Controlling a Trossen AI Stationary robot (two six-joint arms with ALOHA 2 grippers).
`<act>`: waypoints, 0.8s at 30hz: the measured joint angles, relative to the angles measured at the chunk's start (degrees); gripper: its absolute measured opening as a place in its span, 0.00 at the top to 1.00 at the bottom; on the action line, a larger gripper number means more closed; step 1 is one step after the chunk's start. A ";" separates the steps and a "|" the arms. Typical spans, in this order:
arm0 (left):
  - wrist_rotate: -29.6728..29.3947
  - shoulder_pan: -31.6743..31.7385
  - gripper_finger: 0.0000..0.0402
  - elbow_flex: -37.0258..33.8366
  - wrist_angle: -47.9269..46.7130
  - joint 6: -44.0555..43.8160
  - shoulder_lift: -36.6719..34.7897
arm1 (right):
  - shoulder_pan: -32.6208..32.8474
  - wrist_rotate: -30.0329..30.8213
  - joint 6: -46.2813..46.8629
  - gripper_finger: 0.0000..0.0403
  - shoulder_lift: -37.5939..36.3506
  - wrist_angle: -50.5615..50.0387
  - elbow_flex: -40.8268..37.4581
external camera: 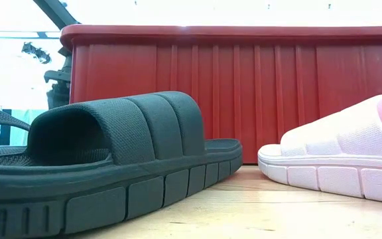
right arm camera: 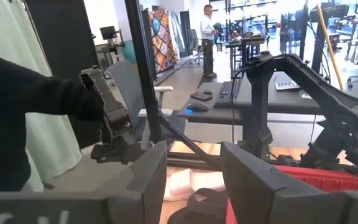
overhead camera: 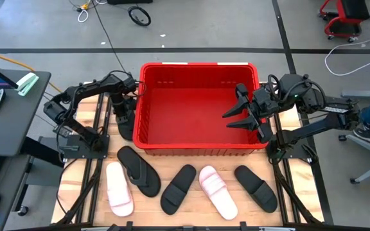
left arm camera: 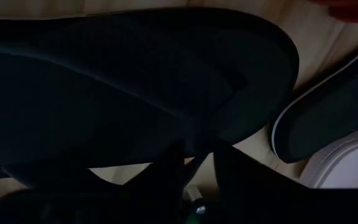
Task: Pick and place slides into bin
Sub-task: Put the black slippers into the red bin
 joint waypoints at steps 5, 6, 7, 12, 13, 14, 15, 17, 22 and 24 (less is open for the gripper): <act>0.00 0.00 0.97 -0.02 -0.12 -3.69 -0.01 | -0.01 0.00 0.00 0.61 0.00 -0.56 -0.02; -0.02 -0.02 0.97 -0.02 -0.52 -4.78 -0.12 | 0.00 -0.01 0.00 0.61 0.00 -0.61 -0.02; -0.05 -0.04 0.97 -0.03 -1.33 -5.66 -0.41 | 0.00 0.00 0.00 0.61 0.00 -0.62 -0.02; -0.09 -0.09 0.99 0.03 -5.98 -12.21 -3.72 | 0.00 0.00 0.00 0.61 0.00 -0.62 -0.02; -0.10 -0.09 0.99 0.33 -7.29 -13.06 -4.88 | 0.00 0.00 0.00 0.61 0.00 -0.62 -0.02; -0.18 -0.09 0.99 0.85 -8.40 -13.79 -6.12 | 0.00 0.00 0.00 0.61 0.00 -0.62 -0.02; -0.41 -0.09 0.99 1.51 -9.28 -14.55 -7.37 | -0.02 0.00 0.00 0.61 0.00 -0.62 -0.02; -0.99 -0.09 0.99 3.46 -11.35 -16.82 -10.01 | 0.00 -0.02 0.00 0.61 0.00 -0.62 -0.02; -2.81 -0.09 0.99 11.63 -16.65 -21.59 -17.23 | -0.01 0.00 0.00 0.61 0.00 -0.62 -0.02; -6.14 -0.09 1.00 16.30 -18.69 -25.92 -19.62 | -0.02 0.00 0.00 0.61 0.00 -0.62 -0.01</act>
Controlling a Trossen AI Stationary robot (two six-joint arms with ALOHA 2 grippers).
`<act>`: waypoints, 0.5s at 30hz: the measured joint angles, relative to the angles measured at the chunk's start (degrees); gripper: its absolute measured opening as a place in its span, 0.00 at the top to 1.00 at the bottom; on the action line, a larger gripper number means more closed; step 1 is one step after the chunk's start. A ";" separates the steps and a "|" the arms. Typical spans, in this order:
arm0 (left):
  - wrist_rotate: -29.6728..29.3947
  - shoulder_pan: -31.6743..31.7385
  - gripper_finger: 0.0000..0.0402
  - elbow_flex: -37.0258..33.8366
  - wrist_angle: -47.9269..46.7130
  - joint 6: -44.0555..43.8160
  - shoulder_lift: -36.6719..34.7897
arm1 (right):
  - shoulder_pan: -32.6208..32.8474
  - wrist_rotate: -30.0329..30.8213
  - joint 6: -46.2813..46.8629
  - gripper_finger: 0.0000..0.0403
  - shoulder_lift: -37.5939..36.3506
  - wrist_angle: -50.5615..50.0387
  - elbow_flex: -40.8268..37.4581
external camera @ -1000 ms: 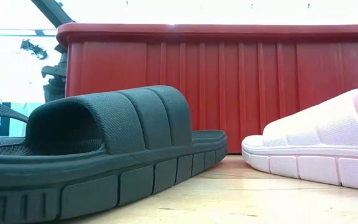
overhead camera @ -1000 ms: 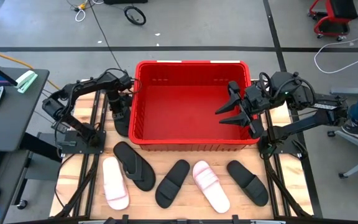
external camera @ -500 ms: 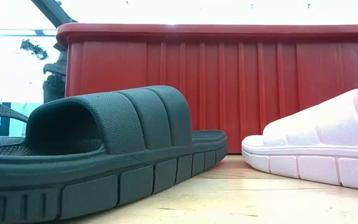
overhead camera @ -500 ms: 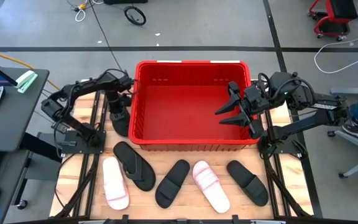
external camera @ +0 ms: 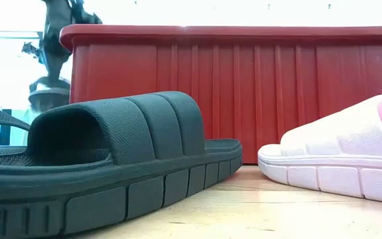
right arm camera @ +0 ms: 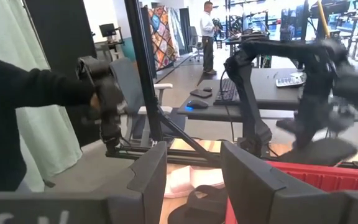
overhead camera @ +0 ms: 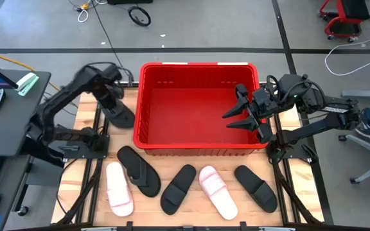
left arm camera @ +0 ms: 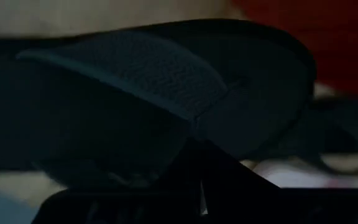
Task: Pick and place slides into bin
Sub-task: Put the black slippers into the red bin
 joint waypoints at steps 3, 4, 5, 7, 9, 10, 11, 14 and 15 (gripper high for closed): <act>-4.26 0.02 1.00 8.16 -2.34 -4.33 -2.65 | 0.01 0.00 0.00 0.61 0.00 0.00 0.00; -5.48 0.02 1.00 11.12 -2.47 -5.29 -3.46 | 0.01 0.00 0.00 0.61 0.00 0.00 0.01; -6.37 0.02 1.00 14.06 -2.46 -6.00 -4.21 | 0.00 0.00 0.00 0.61 0.00 0.00 -0.01; -7.52 0.02 1.00 20.57 -2.52 -7.39 -4.78 | 0.00 0.00 0.00 0.61 0.00 0.00 -0.01; -7.75 0.02 1.00 27.15 -2.18 -8.83 -4.68 | 0.01 0.00 0.00 0.61 0.00 0.00 -0.01; -7.78 0.02 1.00 30.26 -1.76 -9.79 -4.51 | 0.00 0.00 0.00 0.61 0.00 0.00 0.00; -7.80 0.02 1.00 33.20 -0.71 -10.99 -4.43 | 0.00 0.00 0.00 0.61 0.00 0.00 -0.01; -7.18 -0.02 1.00 39.84 4.29 -15.65 -4.24 | 0.00 0.00 0.00 0.61 0.00 0.00 0.01; -6.10 -0.31 1.00 41.48 6.36 -16.58 -4.08 | 0.01 0.00 0.00 0.61 0.00 0.00 -0.01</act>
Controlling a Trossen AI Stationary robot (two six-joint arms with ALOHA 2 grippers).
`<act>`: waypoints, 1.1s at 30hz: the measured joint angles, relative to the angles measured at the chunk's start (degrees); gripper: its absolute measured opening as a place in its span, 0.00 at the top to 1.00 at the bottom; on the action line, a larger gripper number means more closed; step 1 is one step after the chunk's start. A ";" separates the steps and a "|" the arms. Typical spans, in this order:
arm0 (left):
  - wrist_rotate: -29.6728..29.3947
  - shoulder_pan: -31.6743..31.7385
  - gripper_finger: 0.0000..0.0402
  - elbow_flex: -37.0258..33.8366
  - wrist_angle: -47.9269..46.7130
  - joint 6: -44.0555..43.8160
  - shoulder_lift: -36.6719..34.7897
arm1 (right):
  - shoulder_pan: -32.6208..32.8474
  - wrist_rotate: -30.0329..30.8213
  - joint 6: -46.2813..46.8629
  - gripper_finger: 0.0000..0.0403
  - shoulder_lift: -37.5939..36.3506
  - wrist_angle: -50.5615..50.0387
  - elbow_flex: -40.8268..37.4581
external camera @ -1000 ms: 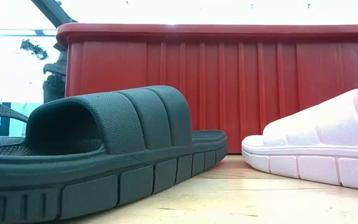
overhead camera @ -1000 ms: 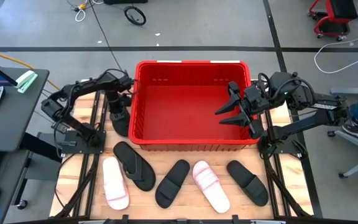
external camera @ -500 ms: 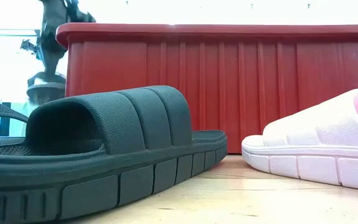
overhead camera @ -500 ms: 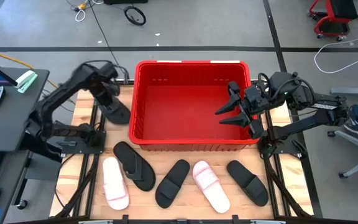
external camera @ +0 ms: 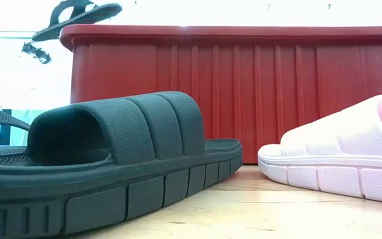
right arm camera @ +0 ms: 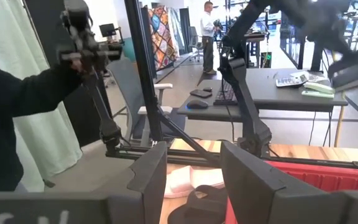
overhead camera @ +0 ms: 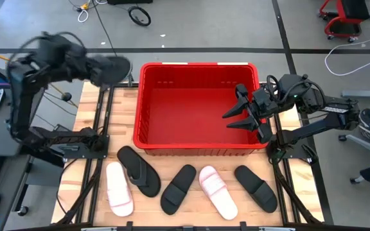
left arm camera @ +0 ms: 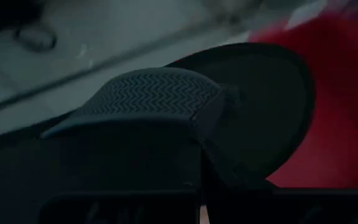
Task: Pick and place slides into bin
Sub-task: Put the black slippers into the red bin
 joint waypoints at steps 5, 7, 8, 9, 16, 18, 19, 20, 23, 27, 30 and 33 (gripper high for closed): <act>4.57 -3.92 1.00 3.36 11.63 -4.28 2.10 | -0.01 0.01 0.00 0.61 0.00 0.00 0.01; 5.49 -6.67 1.00 3.13 16.34 -5.63 3.73 | 0.01 0.00 0.00 0.61 0.00 0.00 0.00; 5.62 -8.25 1.00 2.92 18.37 -6.22 4.86 | -0.01 0.00 0.00 0.61 0.00 0.00 0.00; 5.64 -9.91 1.00 2.79 20.16 -7.02 6.27 | -0.01 0.00 0.00 0.61 0.00 0.00 0.00; 5.73 -19.18 1.00 1.98 31.04 -8.79 18.84 | -0.01 0.00 0.00 0.61 0.00 0.00 0.00; 5.24 -20.72 1.00 1.99 32.78 -9.82 22.91 | -0.01 0.00 0.00 0.61 0.00 0.00 0.00; 4.66 -21.36 1.00 2.00 33.33 -10.31 25.06 | -0.01 0.00 0.00 0.61 0.00 0.00 0.00; 3.91 -21.91 1.00 1.98 33.53 -10.88 27.12 | 0.01 0.00 0.00 0.61 0.00 0.00 0.00; 2.00 -23.13 1.00 1.98 33.49 -13.60 32.50 | 0.00 0.00 0.02 0.61 0.00 -0.05 0.00; -0.17 -25.05 1.00 1.98 33.17 -16.71 38.21 | -0.01 0.00 0.02 0.61 0.00 -0.85 0.00; -0.15 -26.76 1.00 1.98 31.80 -20.09 41.53 | 0.00 0.00 0.02 0.61 0.00 -2.06 0.00; -0.19 -29.01 1.00 1.98 31.67 -22.78 43.37 | 0.00 0.00 0.29 0.61 0.00 -3.84 0.00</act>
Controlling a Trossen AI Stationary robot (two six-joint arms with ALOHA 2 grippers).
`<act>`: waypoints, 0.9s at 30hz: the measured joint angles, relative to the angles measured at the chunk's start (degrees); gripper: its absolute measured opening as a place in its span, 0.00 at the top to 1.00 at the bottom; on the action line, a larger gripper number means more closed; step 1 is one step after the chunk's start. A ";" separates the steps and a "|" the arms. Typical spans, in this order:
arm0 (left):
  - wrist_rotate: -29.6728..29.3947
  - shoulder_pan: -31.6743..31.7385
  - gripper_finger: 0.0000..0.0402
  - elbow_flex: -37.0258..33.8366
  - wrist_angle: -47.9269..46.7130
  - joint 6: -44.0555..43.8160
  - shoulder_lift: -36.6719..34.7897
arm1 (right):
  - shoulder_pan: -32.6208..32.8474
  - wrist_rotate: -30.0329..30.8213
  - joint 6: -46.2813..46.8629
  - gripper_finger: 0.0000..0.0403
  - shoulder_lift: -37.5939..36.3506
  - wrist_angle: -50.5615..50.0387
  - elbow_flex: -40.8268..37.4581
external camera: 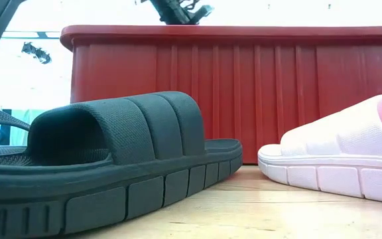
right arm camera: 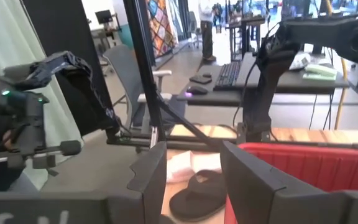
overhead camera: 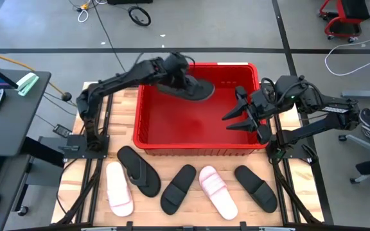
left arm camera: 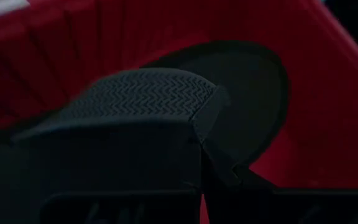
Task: Pick and place slides into bin
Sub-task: Put the black slippers into the red bin
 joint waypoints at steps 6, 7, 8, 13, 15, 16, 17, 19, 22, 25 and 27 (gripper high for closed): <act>-0.30 -3.81 1.00 0.00 -1.94 -2.69 1.75 | -0.01 0.00 0.30 0.61 0.00 -2.18 0.00; -0.72 -4.04 1.00 0.00 -3.29 -2.81 1.83 | -0.01 0.00 0.30 0.61 0.00 -2.13 0.00; -1.60 -4.24 1.00 0.00 -5.09 -3.42 1.83 | 0.00 -0.02 0.30 0.61 0.00 -2.17 0.00; -4.89 -4.42 1.00 0.00 -9.63 -5.81 2.35 | 0.00 0.00 0.31 0.61 0.00 -2.22 0.00; -4.69 -4.27 1.00 0.11 -8.07 -7.42 3.00 | 0.00 -0.02 0.34 0.61 0.00 -2.36 0.00; -4.02 -4.04 1.00 0.10 -7.48 -8.37 3.23 | 0.00 -0.02 0.35 0.61 0.00 -2.38 0.00; -3.37 -3.85 1.00 0.07 -7.32 -8.64 3.55 | 0.01 -0.04 0.35 0.61 0.00 -2.40 0.00; -2.96 -3.77 1.00 0.09 -4.72 -9.33 4.58 | -0.01 -0.69 0.37 0.61 0.00 -2.52 0.00; -2.11 -3.55 1.00 0.08 -2.78 -9.92 6.52 | -0.01 -0.90 1.23 0.61 0.00 -2.69 0.00; -1.90 -3.11 1.00 0.07 -2.46 -10.96 8.30 | -0.01 -0.92 3.10 0.61 -0.01 -3.23 0.00; -1.94 -2.59 1.00 0.07 -2.77 -11.23 9.33 | -0.01 -0.93 3.32 0.61 -0.02 -3.88 0.00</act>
